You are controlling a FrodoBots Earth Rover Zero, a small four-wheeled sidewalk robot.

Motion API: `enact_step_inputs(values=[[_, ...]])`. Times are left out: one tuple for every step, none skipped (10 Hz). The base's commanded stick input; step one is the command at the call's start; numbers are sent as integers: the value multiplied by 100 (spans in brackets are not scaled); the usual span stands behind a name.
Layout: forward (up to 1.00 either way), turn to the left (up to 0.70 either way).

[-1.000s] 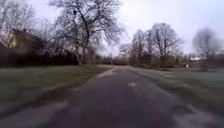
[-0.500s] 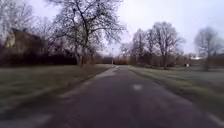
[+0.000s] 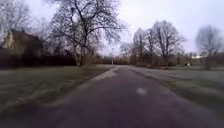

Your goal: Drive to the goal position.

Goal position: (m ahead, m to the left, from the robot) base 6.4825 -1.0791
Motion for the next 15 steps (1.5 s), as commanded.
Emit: enact_step_inputs(values=[[100,0],[100,0],[100,0],[100,0],[100,0],[100,0],[100,0],[100,0],[100,0],[100,0],[100,0],[100,0],[100,0],[100,0],[100,0]])
